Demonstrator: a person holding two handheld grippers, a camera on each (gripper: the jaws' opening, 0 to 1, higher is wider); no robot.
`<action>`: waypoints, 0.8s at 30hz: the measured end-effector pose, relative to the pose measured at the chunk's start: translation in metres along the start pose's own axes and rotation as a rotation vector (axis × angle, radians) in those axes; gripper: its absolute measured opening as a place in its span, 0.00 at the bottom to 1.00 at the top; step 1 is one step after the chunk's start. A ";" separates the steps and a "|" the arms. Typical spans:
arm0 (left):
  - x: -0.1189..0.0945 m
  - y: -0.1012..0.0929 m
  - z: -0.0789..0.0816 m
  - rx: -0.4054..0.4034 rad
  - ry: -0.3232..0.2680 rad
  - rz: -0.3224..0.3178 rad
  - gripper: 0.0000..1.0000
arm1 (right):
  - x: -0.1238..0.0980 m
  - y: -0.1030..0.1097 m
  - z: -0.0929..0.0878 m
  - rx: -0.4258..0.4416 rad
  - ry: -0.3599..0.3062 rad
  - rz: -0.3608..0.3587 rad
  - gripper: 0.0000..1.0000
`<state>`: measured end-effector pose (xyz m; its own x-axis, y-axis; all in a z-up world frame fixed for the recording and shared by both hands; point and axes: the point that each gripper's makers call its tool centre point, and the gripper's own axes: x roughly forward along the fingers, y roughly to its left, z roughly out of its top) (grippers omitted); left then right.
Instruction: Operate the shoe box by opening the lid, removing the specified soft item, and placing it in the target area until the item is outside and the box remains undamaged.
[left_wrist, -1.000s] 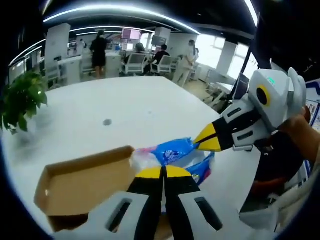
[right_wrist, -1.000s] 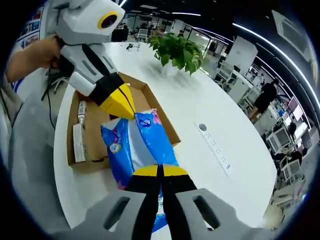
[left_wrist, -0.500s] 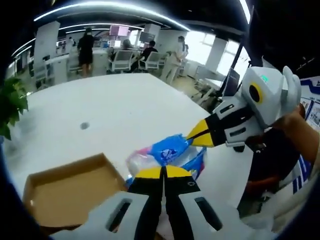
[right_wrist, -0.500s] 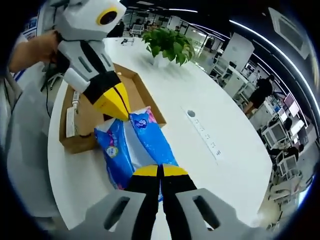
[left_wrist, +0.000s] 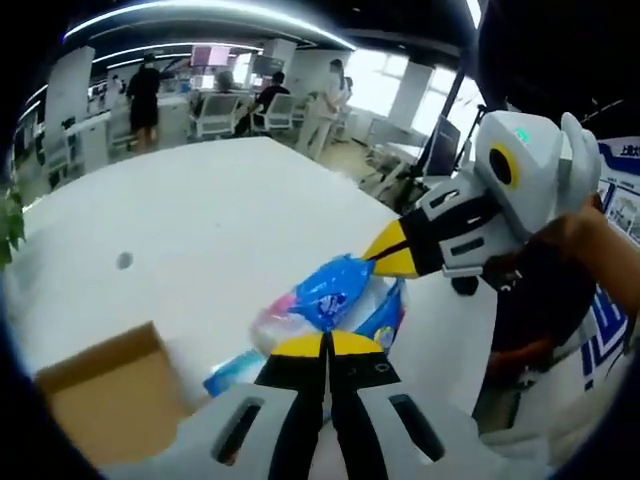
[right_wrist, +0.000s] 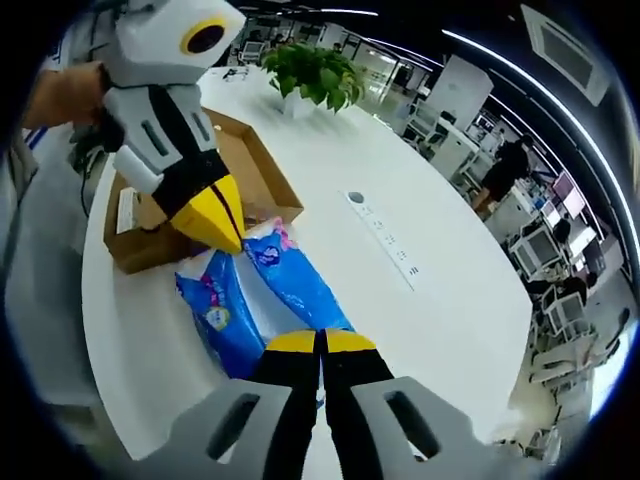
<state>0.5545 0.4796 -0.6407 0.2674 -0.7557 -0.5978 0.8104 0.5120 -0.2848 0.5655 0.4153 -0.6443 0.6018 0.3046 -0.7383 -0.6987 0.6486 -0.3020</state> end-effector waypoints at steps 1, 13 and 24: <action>0.003 -0.002 0.000 0.003 0.003 -0.004 0.00 | -0.001 -0.002 -0.004 0.003 0.002 -0.005 0.00; 0.043 -0.035 0.004 0.056 0.057 -0.070 0.00 | -0.009 -0.021 -0.047 0.047 0.043 -0.063 0.00; 0.078 -0.050 0.000 0.065 0.096 -0.123 0.00 | -0.010 -0.037 -0.083 0.080 0.082 -0.096 0.00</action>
<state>0.5349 0.3954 -0.6730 0.1158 -0.7667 -0.6315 0.8668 0.3884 -0.3126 0.5531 0.3304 -0.6762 0.6288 0.1827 -0.7558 -0.6042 0.7267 -0.3270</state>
